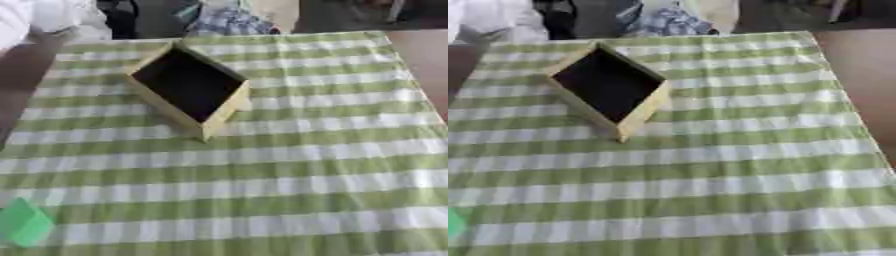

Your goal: Pick up objects on the table and place them in the box.

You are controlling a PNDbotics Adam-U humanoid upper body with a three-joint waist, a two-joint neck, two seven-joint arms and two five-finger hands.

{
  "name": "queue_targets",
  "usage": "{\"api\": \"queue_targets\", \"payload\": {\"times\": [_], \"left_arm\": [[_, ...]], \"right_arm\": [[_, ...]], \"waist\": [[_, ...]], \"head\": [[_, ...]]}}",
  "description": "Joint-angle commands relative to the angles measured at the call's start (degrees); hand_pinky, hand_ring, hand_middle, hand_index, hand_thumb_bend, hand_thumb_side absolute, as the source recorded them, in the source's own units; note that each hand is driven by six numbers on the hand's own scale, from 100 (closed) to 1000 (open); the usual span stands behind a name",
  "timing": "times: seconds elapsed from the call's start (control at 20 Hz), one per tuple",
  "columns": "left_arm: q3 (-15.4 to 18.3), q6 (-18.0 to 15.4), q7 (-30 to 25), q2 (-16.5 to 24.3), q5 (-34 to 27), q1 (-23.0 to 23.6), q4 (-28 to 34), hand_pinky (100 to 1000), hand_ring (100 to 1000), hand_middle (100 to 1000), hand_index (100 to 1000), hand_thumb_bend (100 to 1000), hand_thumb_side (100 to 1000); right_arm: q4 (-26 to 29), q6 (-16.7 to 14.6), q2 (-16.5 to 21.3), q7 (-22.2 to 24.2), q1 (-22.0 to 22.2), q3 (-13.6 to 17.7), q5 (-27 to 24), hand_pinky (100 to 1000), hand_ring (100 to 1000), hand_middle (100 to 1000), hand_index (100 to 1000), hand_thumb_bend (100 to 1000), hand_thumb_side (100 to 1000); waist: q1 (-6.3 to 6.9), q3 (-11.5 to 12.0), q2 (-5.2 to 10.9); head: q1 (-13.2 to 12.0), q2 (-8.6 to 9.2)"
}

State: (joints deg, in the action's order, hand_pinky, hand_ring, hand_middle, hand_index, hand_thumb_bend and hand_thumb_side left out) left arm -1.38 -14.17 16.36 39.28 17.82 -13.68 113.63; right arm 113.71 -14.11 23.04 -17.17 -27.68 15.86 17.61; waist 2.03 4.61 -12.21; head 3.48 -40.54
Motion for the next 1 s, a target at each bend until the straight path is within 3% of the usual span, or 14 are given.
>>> {"api": "queue_targets", "payload": {"times": [0.05, 0.35, 0.8, 1.0], "left_arm": [[1.1, 1.9, -1.6, 4.9, 1.8, 1.0, 1.0, 643, 712, 700, 852, 100, 783], [1.6, 3.8, -6.7, 8.6, 3.8, 4.3, 1.0, 666, 731, 720, 864, 100, 802], [3.3, 6.6, -18.3, 10.3, 8.0, 5.9, 0.9, 710, 766, 757, 883, 100, 769], [3.4, 6.5, -24.4, 11.2, 10.2, 6.1, 0.0, 731, 783, 777, 893, 160, 774]], "right_arm": [[0.9, 0.3, 2.1, -0.1, -0.2, 0.4, 0.7, 594, 797, 732, 893, 100, 998], [0.9, 0.7, 2.7, -0.2, 0.5, 0.5, 1.2, 592, 797, 731, 893, 100, 1000], [0.9, 0.9, 3.1, -0.2, 1.2, 0.4, 1.5, 592, 797, 731, 892, 100, 1000], [0.9, 1.1, 3.1, -0.3, 1.5, 0.4, 1.6, 591, 796, 731, 892, 100, 1000]], "waist": [[0.24, 0.3, 1.21], [0.63, 1.4, 1.72], [0.70, 2.3, 2.49], [0.80, 2.6, 2.74]], "head": [[0.6, -0.72], [1.4, -1.26], [1.8, -1.85], [1.9, -2.03]]}}
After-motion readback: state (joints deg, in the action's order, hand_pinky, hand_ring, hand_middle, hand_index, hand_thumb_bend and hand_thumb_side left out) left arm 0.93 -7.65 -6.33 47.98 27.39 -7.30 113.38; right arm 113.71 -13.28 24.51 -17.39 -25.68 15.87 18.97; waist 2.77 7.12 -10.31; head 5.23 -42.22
